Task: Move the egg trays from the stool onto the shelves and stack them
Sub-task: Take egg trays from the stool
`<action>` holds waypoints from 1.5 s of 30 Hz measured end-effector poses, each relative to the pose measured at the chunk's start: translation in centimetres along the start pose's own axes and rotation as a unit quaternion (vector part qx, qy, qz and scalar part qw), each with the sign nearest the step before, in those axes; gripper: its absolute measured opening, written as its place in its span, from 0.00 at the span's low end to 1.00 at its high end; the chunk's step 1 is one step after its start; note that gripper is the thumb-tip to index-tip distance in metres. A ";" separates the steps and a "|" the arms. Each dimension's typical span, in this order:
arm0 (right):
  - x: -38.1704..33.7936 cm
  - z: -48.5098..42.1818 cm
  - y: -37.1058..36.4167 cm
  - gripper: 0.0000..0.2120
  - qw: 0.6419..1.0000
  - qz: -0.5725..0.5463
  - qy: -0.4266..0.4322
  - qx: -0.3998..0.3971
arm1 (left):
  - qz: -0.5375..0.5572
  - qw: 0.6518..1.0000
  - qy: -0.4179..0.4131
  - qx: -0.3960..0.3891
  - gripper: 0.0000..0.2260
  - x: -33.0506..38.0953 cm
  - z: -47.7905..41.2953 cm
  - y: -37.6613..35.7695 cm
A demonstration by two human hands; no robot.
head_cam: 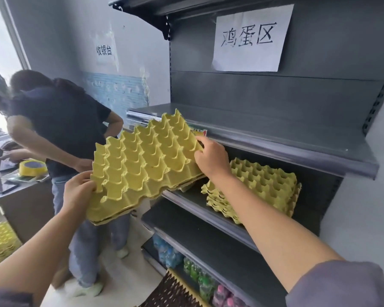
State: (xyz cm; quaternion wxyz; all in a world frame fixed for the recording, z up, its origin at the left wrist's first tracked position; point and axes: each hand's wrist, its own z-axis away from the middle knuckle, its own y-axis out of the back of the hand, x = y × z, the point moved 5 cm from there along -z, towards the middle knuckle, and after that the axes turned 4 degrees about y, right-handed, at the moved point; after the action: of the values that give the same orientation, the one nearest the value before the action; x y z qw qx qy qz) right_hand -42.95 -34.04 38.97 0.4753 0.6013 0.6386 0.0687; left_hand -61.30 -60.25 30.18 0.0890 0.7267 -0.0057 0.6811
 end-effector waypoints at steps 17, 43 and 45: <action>6.7 -13.8 1.6 0.20 0.991 -0.003 -0.069 0.112 | 0.020 0.992 -0.072 -0.100 0.22 10.2 -15.9 -13.2; 8.4 -26.4 -8.2 0.19 0.937 0.187 -0.289 0.058 | -0.281 0.870 -0.340 -0.219 0.15 15.2 -37.8 -27.7; 8.3 -26.9 -8.9 0.21 0.937 0.178 -0.297 0.051 | -0.279 0.866 -0.355 -0.215 0.15 15.4 -38.1 -27.5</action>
State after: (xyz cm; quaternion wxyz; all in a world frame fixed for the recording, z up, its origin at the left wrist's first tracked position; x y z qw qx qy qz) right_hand -66.28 -16.49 43.27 0.5917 0.7215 0.3542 -0.0624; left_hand -94.31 -26.26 44.27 0.4217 0.8534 0.0201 0.3057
